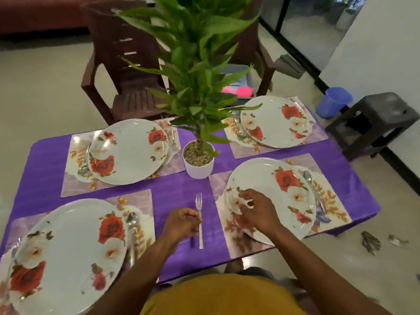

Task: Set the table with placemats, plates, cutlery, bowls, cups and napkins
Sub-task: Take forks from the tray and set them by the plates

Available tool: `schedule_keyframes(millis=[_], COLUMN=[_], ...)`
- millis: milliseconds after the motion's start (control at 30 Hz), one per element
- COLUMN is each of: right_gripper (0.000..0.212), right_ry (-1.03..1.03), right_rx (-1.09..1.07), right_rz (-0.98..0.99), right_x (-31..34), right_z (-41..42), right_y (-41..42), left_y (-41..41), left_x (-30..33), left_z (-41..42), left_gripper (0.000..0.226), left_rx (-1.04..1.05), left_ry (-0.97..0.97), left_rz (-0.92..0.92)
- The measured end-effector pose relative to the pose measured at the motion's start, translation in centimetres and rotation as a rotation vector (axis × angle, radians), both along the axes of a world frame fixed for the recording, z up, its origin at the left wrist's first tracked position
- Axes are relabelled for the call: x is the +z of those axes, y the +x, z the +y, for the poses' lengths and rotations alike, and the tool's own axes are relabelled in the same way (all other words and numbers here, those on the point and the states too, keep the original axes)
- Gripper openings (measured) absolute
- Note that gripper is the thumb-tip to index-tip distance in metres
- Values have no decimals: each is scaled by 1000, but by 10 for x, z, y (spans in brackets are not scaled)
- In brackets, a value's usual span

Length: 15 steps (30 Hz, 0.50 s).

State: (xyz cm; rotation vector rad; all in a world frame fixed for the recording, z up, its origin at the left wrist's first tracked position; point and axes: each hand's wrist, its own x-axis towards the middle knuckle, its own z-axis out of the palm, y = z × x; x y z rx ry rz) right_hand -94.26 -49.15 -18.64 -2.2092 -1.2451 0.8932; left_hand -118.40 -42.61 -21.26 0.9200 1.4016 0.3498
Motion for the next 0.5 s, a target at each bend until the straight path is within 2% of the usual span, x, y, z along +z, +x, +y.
schedule_keyframes(millis=[133,367,500], right_gripper=[49,78,86], right_ry=[-75,-269,-317], right_rx=[160,392,439], right_rz=[-172,-440,-458], right_x=[-14,-21,-27], right_z=[6,9,2], right_y=[52,85,91], left_y=[41,77,83], left_x=[-8,-24,-33], left_z=[-5,-7,-6], left_gripper=[6,10,9], left_rx=[46,33,20], left_ry=[-27,-51,-36], left_rz=[17,98,128])
